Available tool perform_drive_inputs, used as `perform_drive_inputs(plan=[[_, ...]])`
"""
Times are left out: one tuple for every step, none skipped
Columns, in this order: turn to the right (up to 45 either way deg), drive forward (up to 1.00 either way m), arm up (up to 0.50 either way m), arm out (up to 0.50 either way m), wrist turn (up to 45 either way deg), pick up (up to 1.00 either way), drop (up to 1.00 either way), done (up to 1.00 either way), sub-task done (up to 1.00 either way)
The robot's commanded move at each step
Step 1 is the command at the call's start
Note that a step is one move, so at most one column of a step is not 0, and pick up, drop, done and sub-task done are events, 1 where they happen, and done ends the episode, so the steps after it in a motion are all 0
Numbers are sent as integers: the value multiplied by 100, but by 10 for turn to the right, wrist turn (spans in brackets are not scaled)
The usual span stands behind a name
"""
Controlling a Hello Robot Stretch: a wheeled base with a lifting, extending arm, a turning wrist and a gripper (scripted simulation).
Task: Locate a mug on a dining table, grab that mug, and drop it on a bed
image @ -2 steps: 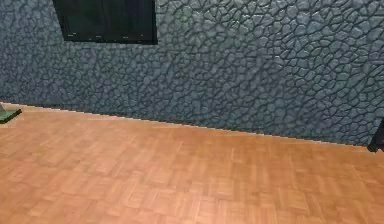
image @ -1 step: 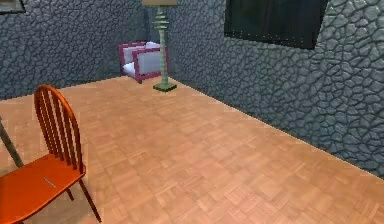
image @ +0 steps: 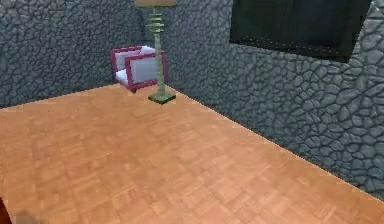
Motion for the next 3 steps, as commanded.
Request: perform_drive_inputs(plan=[[-210, 0, 0, 0, 0, 0, 0, 0, 0], [0, 40, 0, 0, 0, 0, 0, 0, 0], [-450, 0, 0, 0, 0, 0, 0, 0, 0]])
